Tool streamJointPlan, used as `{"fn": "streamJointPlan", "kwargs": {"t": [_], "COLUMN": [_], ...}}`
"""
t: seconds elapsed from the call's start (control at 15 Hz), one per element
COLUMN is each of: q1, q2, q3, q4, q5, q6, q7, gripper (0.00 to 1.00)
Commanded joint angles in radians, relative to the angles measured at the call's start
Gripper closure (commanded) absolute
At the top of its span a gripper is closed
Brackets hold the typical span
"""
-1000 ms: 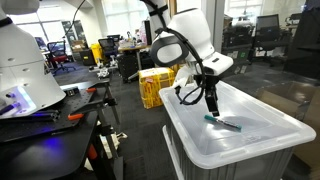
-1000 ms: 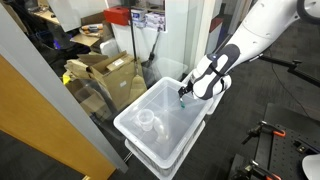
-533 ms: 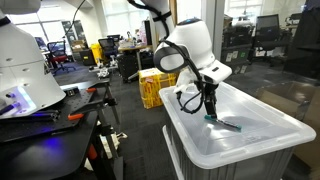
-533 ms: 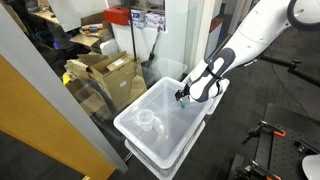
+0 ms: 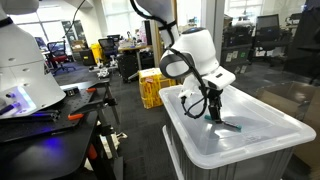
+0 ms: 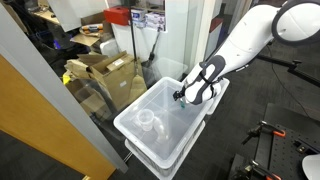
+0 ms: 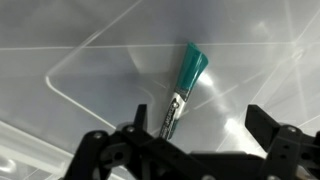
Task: Put the marker in the cup
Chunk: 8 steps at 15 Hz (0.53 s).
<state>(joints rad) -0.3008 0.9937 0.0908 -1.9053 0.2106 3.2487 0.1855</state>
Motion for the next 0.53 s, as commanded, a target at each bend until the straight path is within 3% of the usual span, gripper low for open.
{"fn": "streamJointPlan", "kwargs": {"t": [0.0,0.33,0.4,0.47], "q1": [0.063,0.092,0.100,0.105], "q2": [0.034,0.063,0.068,0.072], "q3": [-0.049,-0.078,-0.087,-0.094], "q4": [0.055,0.099,0.104,0.110], "q5": [0.041,0.064,0.070,0.074], "q6": [0.012,-0.010,-0.014,-0.019], "q7": [0.041,0.056,0.058,0.059], "gripper": [0.02,0.19,0.16,0.19]}}
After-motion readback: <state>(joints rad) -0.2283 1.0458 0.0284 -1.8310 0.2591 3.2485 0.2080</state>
